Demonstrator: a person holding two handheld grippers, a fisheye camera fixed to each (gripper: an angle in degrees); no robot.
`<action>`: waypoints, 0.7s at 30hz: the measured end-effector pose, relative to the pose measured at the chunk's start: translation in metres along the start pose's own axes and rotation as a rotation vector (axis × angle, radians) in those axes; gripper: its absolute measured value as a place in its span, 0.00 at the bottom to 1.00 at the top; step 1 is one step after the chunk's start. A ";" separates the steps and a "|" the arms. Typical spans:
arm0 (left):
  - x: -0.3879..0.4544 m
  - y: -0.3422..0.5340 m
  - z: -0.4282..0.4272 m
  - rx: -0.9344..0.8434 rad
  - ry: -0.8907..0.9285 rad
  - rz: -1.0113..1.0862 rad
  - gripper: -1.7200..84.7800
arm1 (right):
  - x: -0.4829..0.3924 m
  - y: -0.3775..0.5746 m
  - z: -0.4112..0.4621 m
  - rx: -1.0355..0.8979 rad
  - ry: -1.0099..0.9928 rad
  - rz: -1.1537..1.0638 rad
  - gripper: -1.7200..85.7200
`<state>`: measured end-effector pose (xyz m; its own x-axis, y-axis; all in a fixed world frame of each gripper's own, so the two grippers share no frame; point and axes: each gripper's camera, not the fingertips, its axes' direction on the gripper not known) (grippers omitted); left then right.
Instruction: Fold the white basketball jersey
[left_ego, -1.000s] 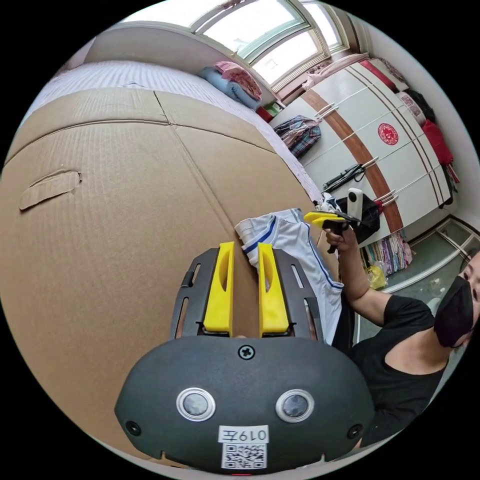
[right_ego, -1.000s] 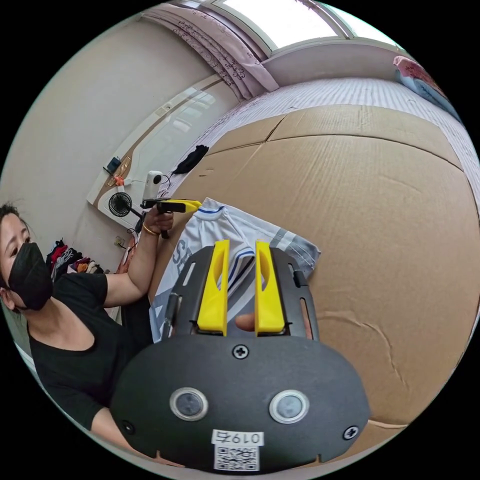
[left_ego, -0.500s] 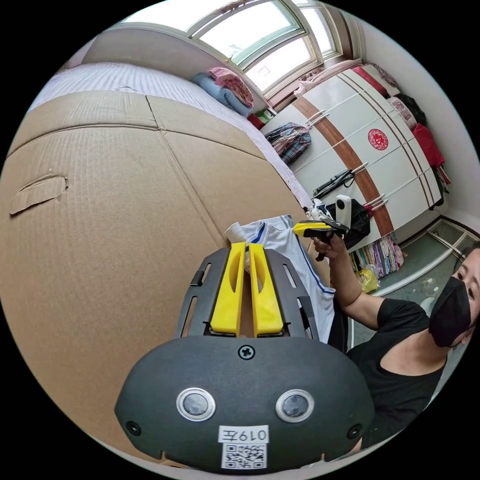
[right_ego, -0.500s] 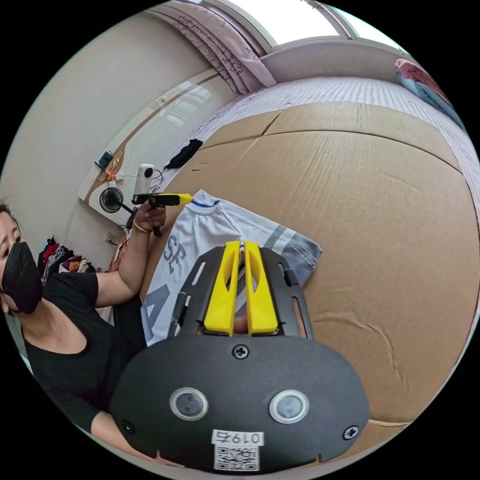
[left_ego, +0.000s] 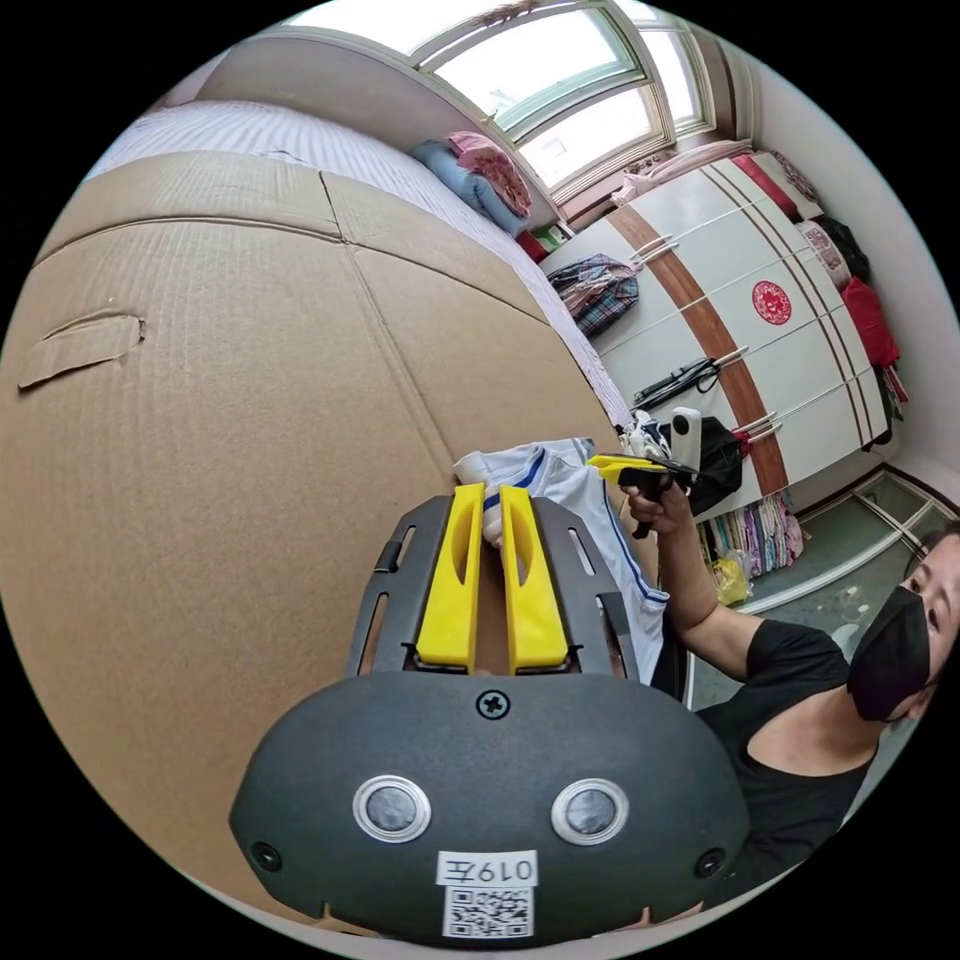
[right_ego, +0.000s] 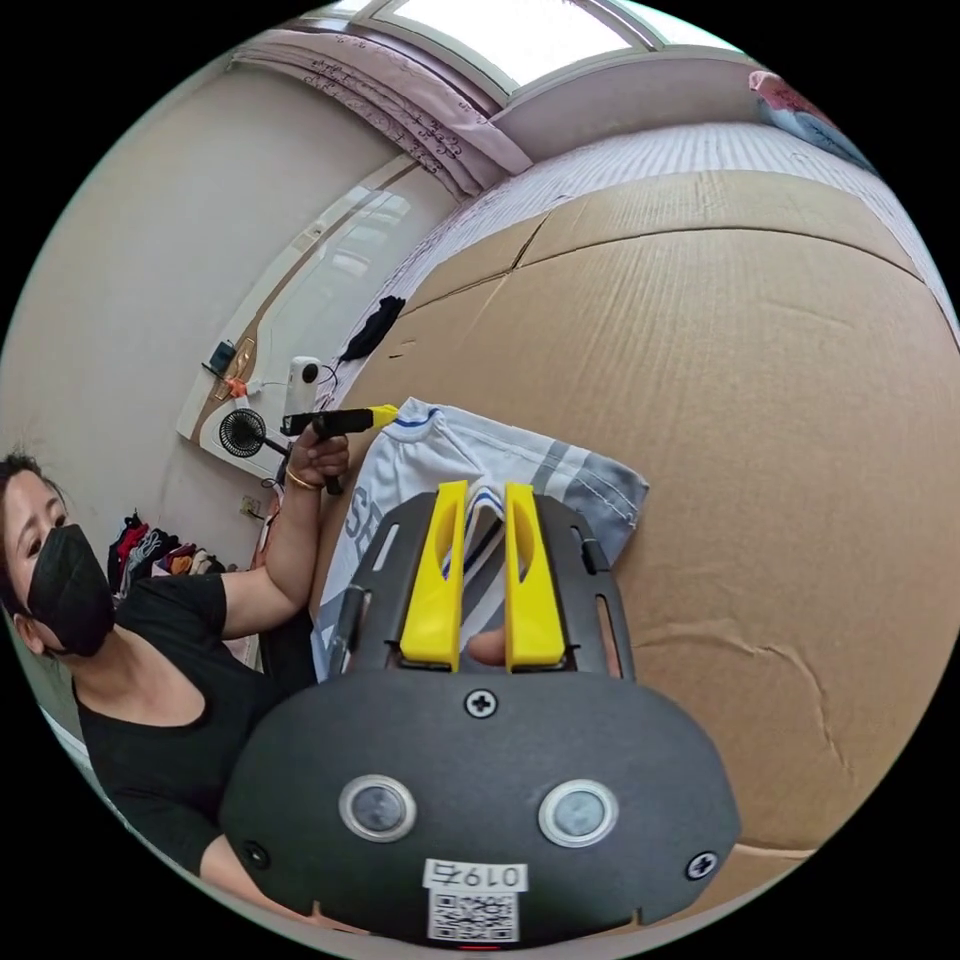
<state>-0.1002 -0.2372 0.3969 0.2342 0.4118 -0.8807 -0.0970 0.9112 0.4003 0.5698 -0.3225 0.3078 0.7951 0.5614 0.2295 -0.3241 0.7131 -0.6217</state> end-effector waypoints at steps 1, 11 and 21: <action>0.001 0.000 0.000 0.002 0.000 0.003 0.04 | -0.001 0.000 0.005 -0.012 0.026 -0.016 0.06; -0.002 -0.001 0.001 -0.010 -0.011 -0.022 0.04 | -0.009 0.005 0.035 -0.022 0.132 -0.109 0.10; -0.005 -0.001 -0.002 -0.014 0.006 -0.013 0.04 | -0.109 -0.054 0.128 -0.170 0.379 -0.485 0.09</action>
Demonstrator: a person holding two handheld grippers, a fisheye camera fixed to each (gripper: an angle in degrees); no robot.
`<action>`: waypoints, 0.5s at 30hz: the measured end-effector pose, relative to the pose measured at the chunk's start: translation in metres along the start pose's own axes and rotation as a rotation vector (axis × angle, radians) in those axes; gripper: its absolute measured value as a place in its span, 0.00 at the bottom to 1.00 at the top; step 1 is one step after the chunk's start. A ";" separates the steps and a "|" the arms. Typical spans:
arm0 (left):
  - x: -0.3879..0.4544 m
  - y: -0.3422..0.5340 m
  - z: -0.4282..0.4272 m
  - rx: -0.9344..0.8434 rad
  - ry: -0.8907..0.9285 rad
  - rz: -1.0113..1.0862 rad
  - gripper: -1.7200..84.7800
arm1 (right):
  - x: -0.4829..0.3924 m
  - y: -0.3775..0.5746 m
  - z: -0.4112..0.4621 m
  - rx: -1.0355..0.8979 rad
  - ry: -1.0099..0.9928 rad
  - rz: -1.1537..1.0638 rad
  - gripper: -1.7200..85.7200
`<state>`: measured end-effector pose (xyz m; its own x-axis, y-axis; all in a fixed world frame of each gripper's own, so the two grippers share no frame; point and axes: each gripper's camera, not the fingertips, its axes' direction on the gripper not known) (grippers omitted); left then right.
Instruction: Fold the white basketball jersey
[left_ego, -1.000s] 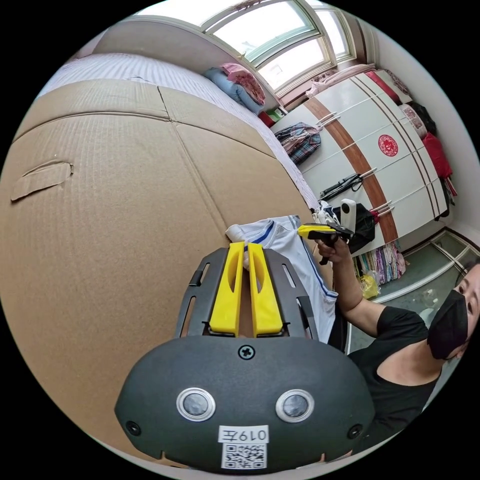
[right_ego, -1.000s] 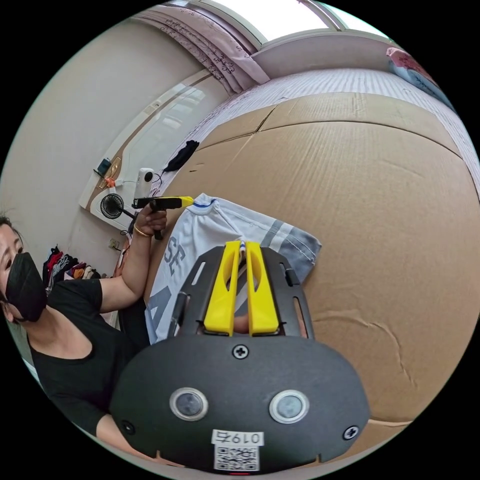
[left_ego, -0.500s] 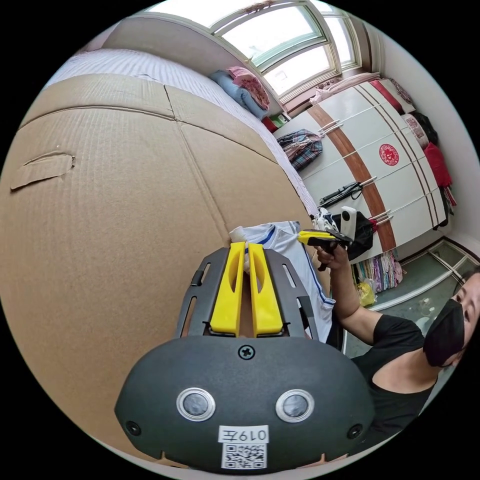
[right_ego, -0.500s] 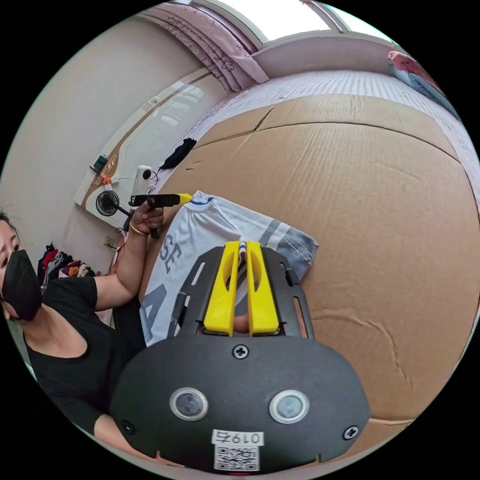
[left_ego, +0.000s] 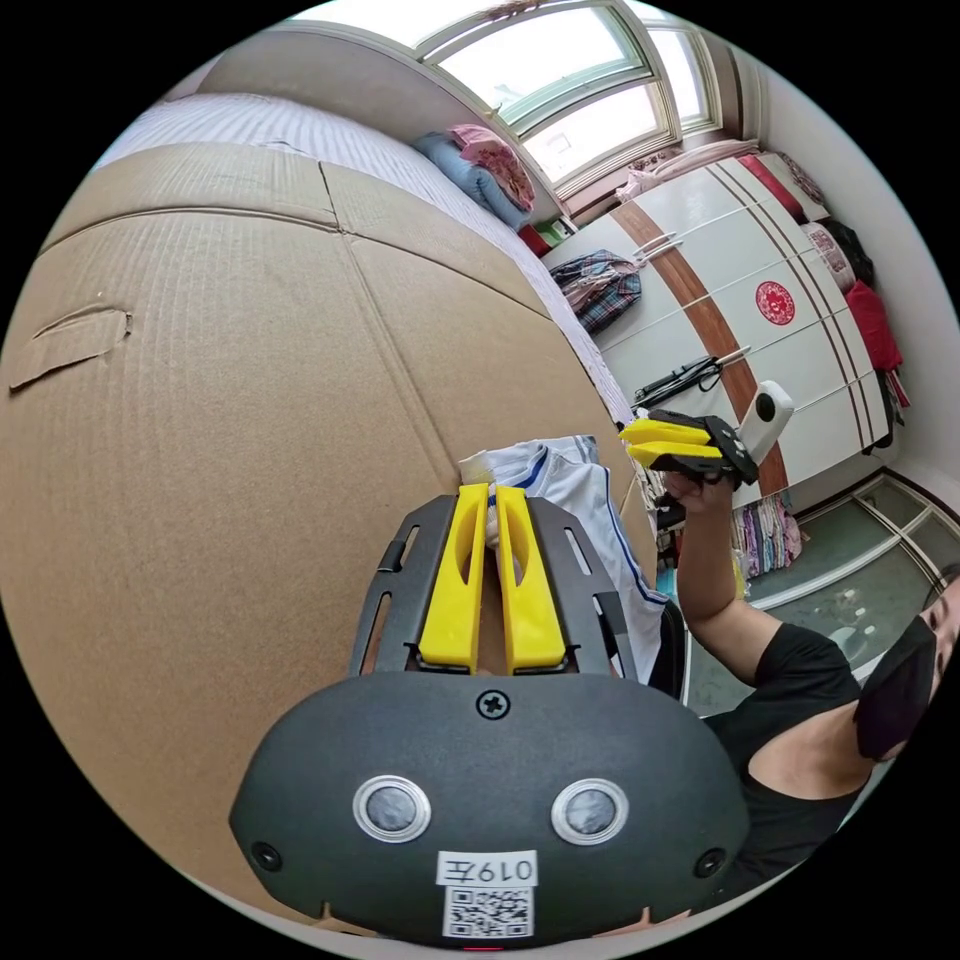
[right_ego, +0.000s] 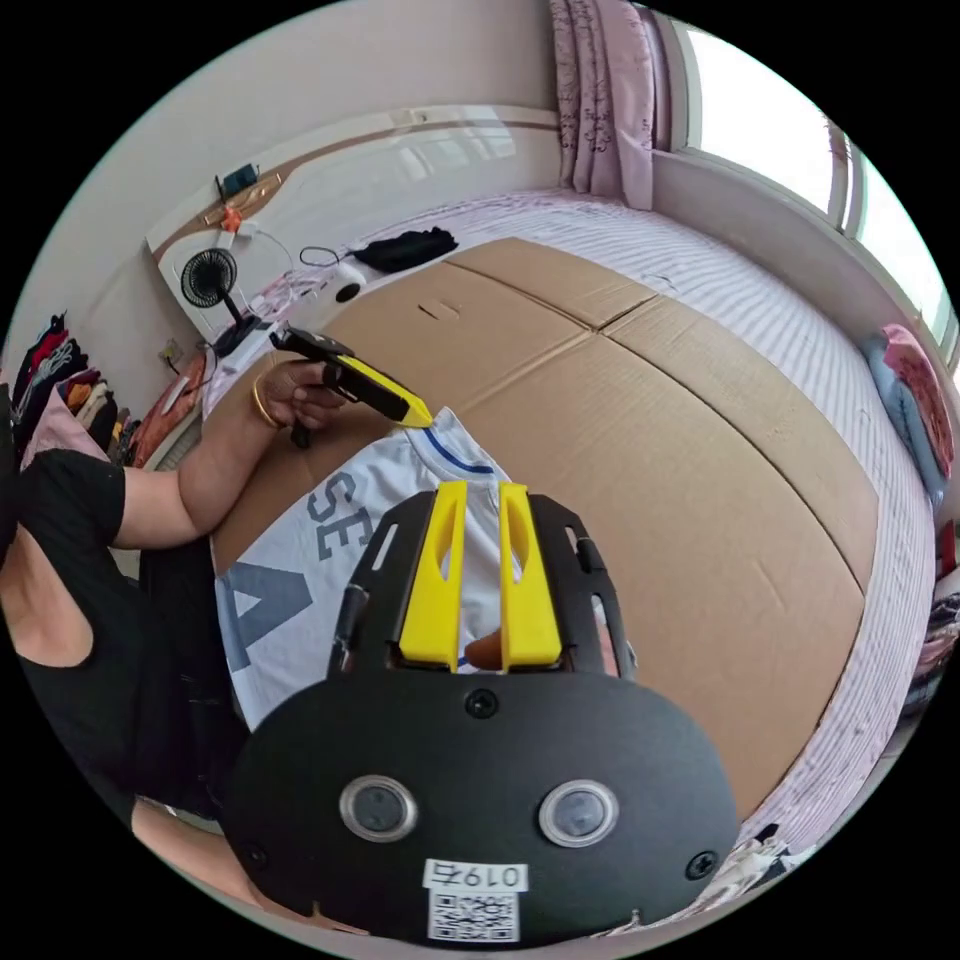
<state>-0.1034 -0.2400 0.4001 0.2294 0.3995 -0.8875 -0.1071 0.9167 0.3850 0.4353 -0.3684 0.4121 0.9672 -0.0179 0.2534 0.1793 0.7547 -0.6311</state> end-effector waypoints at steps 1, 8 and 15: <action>0.000 0.000 0.000 0.000 -0.001 0.000 0.04 | 0.001 -0.008 0.017 -0.048 0.011 -0.003 0.09; -0.001 0.001 -0.009 0.006 0.017 0.025 0.04 | 0.018 -0.023 0.061 -0.122 -0.064 0.061 0.10; -0.004 0.001 -0.011 0.002 0.004 0.026 0.04 | 0.019 -0.023 0.073 -0.095 -0.051 0.058 0.03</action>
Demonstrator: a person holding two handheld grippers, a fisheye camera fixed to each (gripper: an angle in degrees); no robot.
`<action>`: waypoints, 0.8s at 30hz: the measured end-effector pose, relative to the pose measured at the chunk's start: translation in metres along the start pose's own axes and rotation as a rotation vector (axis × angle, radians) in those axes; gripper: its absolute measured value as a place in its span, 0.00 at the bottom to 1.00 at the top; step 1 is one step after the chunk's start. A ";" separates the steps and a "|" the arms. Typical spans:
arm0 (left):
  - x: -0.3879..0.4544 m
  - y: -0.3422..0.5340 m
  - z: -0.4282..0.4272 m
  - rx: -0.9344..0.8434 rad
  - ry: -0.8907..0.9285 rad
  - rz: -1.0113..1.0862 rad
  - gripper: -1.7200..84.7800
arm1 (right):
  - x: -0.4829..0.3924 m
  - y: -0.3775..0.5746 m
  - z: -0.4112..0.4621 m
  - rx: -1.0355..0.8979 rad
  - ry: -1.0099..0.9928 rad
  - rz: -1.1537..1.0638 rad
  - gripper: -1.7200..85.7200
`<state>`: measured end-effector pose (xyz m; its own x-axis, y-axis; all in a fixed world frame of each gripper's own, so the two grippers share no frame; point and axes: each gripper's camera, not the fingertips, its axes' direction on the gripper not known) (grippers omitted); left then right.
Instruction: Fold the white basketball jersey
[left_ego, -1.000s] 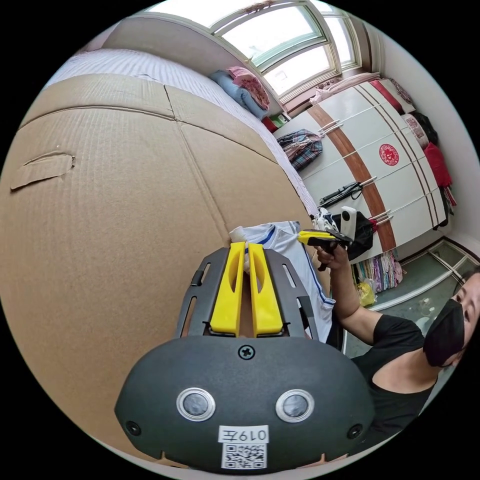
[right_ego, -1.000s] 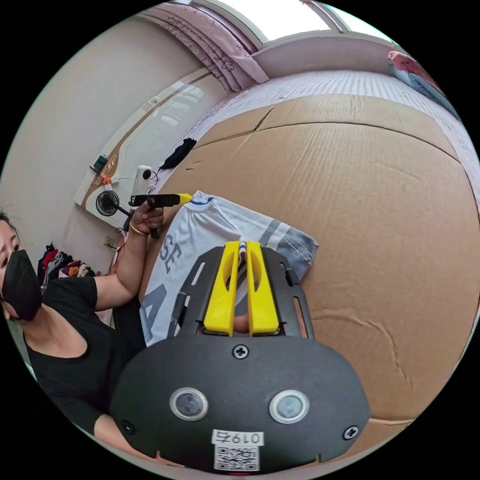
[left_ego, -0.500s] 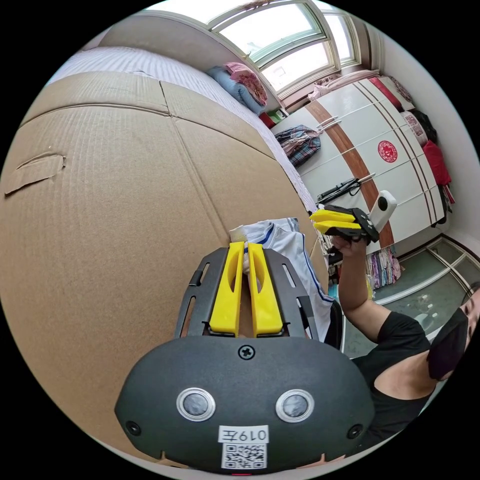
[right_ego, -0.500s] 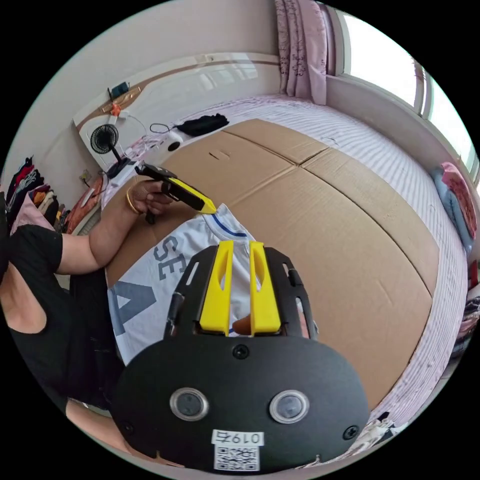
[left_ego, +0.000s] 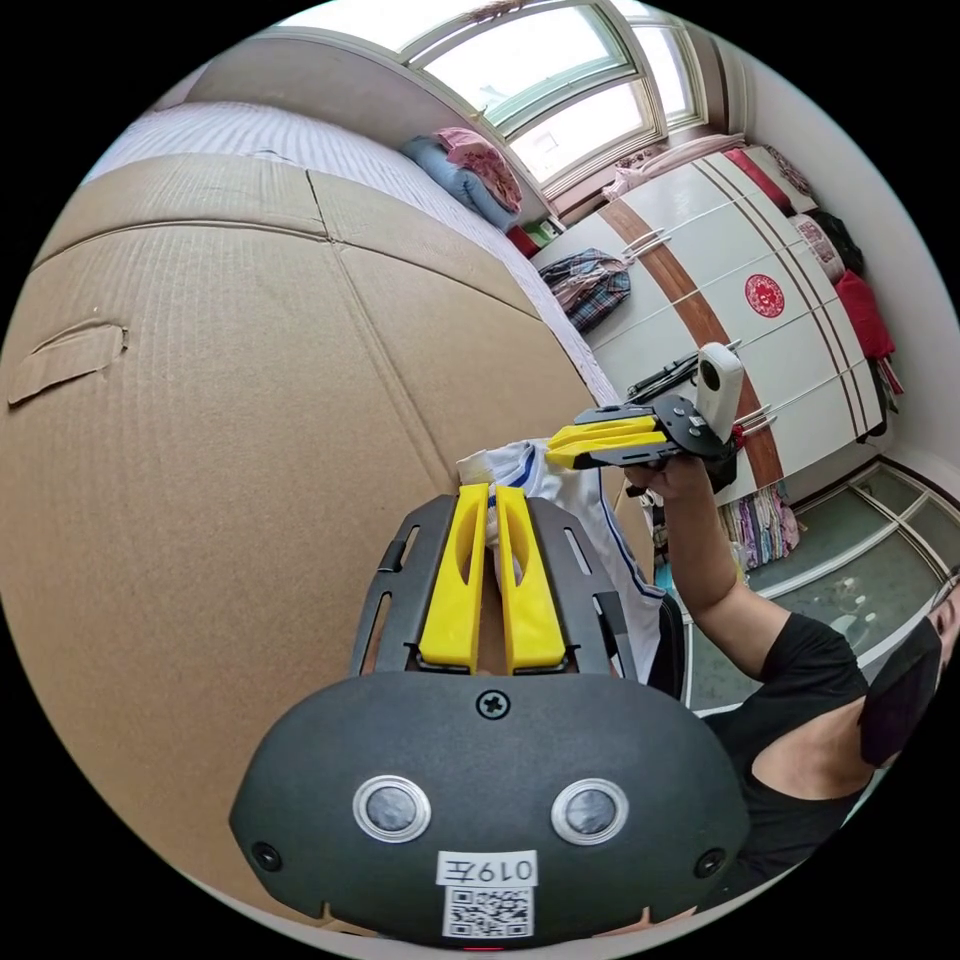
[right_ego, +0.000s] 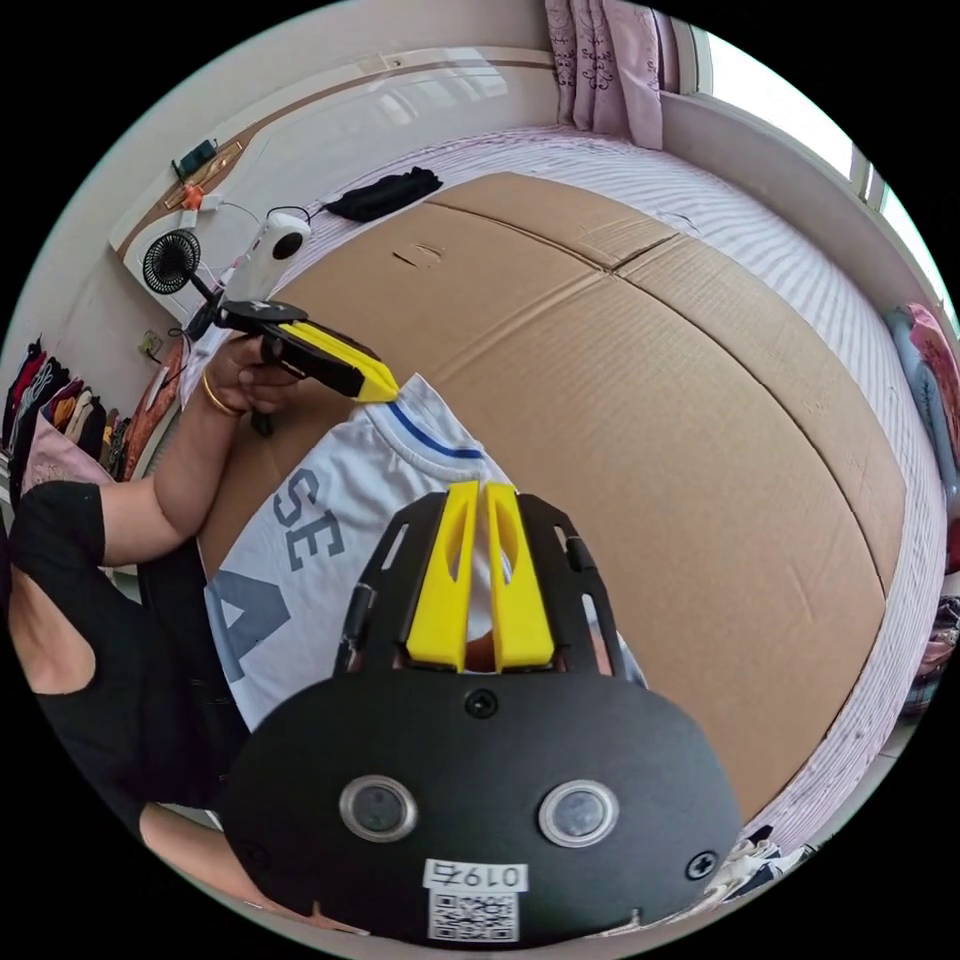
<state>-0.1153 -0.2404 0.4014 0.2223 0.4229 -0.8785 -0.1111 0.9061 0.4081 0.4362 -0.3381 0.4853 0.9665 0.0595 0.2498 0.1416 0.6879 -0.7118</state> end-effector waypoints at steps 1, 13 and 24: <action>-0.001 0.000 -0.001 0.000 -0.001 -0.001 0.04 | 0.001 0.001 -0.002 0.026 -0.002 0.003 0.02; -0.005 0.000 -0.013 -0.008 0.028 0.037 0.08 | 0.030 0.008 0.010 0.040 -0.067 0.049 0.01; -0.005 -0.006 -0.011 -0.041 -0.008 0.032 0.05 | 0.041 0.014 -0.006 0.043 -0.079 0.056 0.01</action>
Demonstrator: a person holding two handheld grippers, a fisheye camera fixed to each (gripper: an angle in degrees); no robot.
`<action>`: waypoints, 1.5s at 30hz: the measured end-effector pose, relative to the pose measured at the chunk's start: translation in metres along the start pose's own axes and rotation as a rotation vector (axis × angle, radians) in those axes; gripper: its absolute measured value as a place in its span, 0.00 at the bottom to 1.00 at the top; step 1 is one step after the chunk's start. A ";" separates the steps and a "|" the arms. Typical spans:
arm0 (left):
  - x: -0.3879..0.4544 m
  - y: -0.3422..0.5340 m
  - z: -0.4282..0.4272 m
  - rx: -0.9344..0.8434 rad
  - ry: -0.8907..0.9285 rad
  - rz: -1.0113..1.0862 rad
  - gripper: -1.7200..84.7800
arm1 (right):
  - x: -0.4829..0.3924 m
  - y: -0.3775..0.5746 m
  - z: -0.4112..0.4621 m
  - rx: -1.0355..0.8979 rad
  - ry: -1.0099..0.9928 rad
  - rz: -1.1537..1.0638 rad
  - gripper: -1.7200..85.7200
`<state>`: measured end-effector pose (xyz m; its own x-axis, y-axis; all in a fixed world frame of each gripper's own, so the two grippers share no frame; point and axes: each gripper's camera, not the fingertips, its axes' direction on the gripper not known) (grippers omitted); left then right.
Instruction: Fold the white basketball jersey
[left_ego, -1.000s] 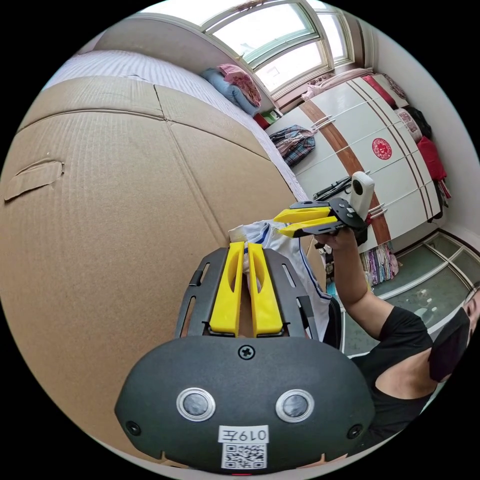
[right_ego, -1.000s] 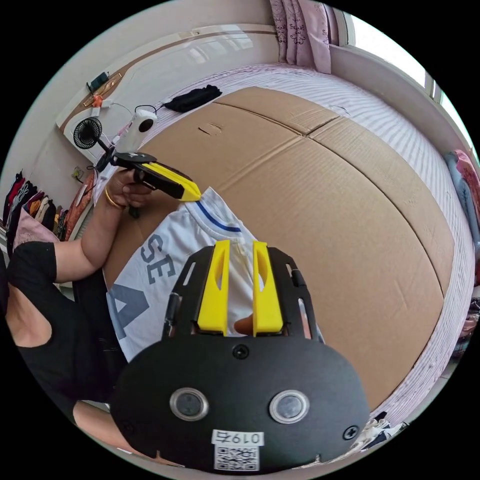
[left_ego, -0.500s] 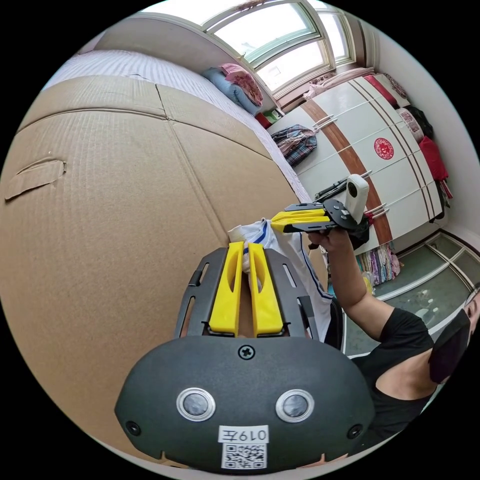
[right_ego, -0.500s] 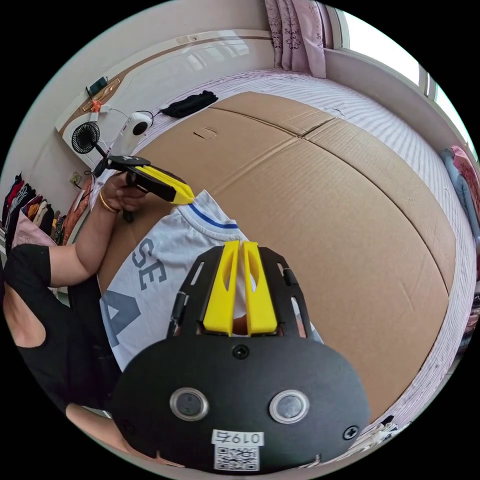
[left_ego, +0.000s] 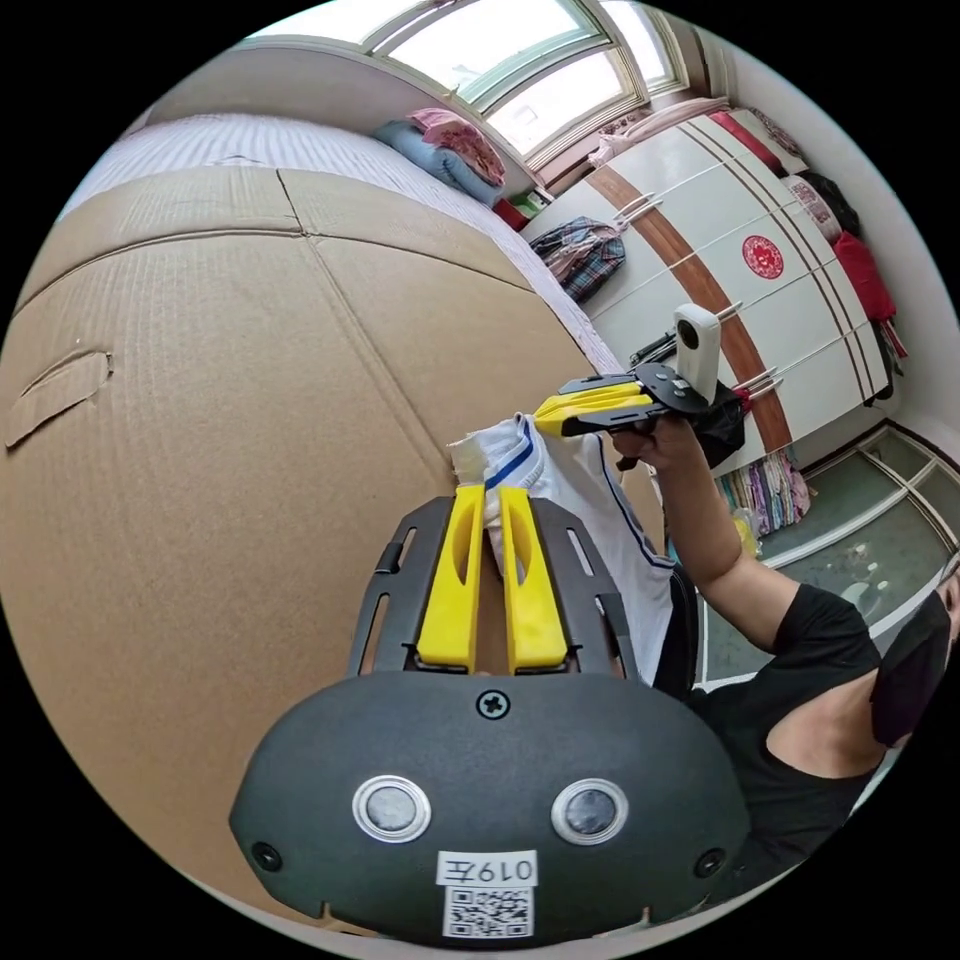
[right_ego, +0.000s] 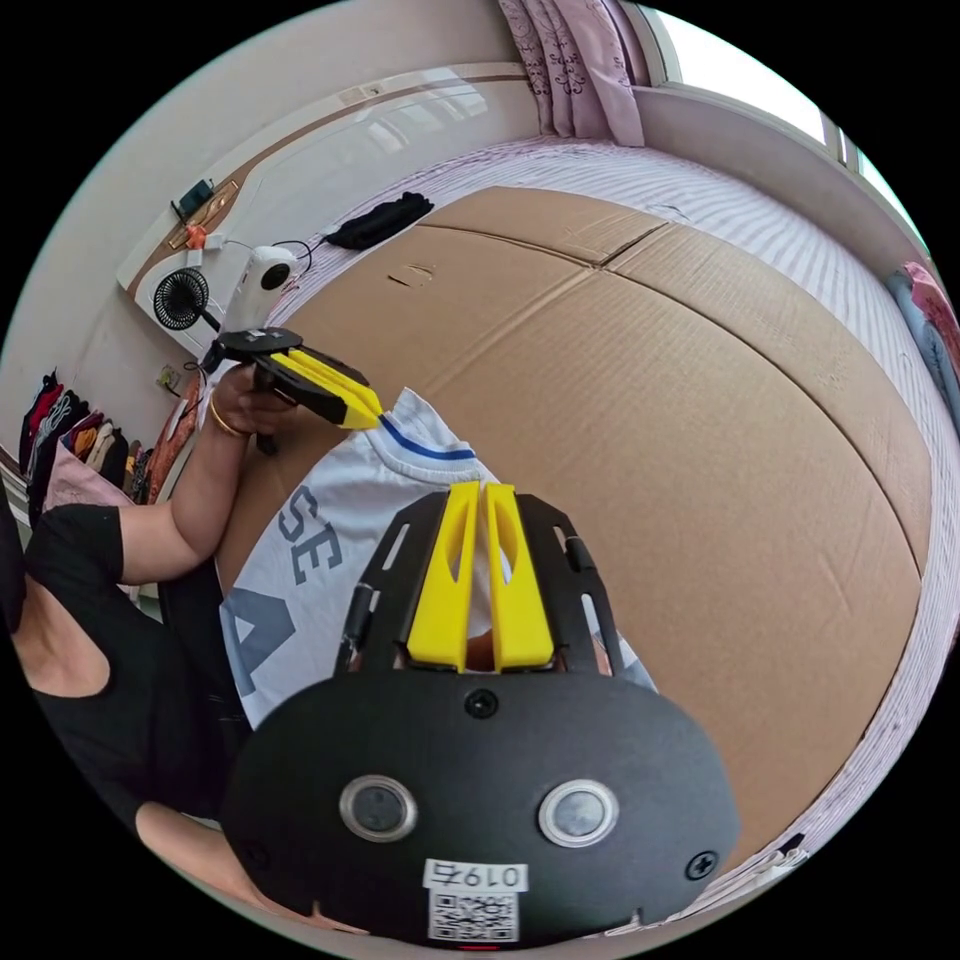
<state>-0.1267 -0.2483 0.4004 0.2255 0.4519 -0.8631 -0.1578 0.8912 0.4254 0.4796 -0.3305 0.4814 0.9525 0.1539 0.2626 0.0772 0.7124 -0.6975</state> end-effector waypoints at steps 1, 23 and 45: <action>-0.002 0.000 -0.001 0.012 0.016 -0.008 0.05 | 0.001 0.001 -0.003 -0.001 0.003 0.000 0.01; -0.018 -0.016 -0.022 0.028 -0.028 -0.078 0.04 | 0.052 0.122 -0.129 0.119 -0.081 0.248 0.09; -0.001 -0.039 -0.058 0.077 -0.044 -0.042 0.07 | 0.072 0.216 -0.176 0.255 -0.285 0.364 0.11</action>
<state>-0.1768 -0.2860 0.3686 0.2724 0.4135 -0.8688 -0.0736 0.9092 0.4097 0.6164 -0.2865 0.2323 0.7840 0.5770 0.2291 -0.3514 0.7167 -0.6023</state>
